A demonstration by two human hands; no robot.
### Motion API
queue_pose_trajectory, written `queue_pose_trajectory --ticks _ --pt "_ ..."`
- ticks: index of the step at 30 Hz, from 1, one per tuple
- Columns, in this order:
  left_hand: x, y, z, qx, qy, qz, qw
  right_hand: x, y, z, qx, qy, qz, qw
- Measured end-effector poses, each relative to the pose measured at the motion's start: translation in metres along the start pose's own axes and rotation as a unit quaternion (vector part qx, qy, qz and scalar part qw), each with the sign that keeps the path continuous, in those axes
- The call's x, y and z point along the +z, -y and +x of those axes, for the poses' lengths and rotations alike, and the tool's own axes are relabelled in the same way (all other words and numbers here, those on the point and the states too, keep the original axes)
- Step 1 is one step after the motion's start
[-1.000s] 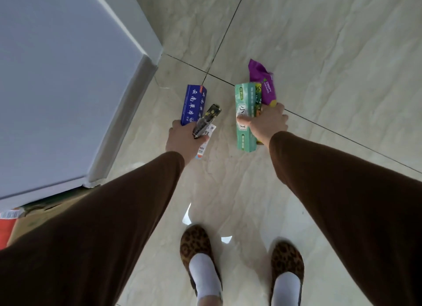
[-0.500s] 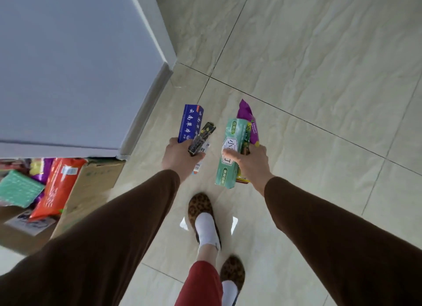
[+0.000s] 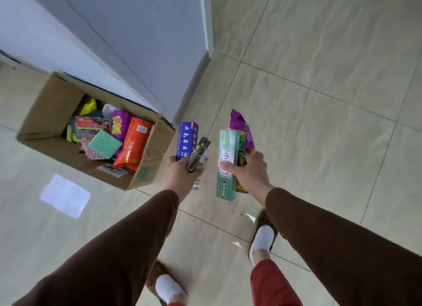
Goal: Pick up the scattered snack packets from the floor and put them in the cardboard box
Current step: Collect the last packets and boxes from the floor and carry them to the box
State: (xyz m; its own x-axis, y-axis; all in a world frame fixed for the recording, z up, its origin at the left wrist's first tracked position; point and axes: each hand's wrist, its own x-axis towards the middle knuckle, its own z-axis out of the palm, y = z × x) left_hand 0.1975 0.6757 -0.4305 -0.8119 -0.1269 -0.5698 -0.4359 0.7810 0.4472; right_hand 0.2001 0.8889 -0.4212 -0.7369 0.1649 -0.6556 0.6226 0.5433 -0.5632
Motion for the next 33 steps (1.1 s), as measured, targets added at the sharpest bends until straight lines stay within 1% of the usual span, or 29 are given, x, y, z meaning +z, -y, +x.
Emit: queue_pose_trajectory --ticks 4,9,13,17,22,28,33 --pt "-0.05 0.069 -0.028 0.029 -0.01 0.023 0.999 0.056 0.031 -0.05 -0.001 -0.024 0.001 1.0" --pt "-0.117 0.141 -0.058 0.035 -0.036 0.028 0.998 0.122 0.073 -0.106 0.006 -0.033 0.031 0.999" --pt "-0.159 0.184 -0.068 0.01 -0.046 0.029 0.998 0.159 0.101 -0.137 -0.001 -0.02 0.032 0.999" --pt "-0.196 0.21 -0.066 -0.008 -0.04 0.023 0.999 0.187 0.131 -0.145 -0.009 -0.012 0.035 0.999" --pt "-0.241 0.232 -0.039 -0.007 -0.038 0.041 0.998 0.221 0.177 -0.133 -0.015 -0.003 0.054 0.998" --pt "-0.295 0.257 0.01 -0.008 -0.06 0.049 0.997 0.259 0.235 -0.119 -0.006 0.003 0.026 1.0" --pt "-0.332 0.278 0.06 -0.007 -0.057 0.078 0.995 0.295 0.277 -0.104 0.019 -0.007 0.015 1.0"
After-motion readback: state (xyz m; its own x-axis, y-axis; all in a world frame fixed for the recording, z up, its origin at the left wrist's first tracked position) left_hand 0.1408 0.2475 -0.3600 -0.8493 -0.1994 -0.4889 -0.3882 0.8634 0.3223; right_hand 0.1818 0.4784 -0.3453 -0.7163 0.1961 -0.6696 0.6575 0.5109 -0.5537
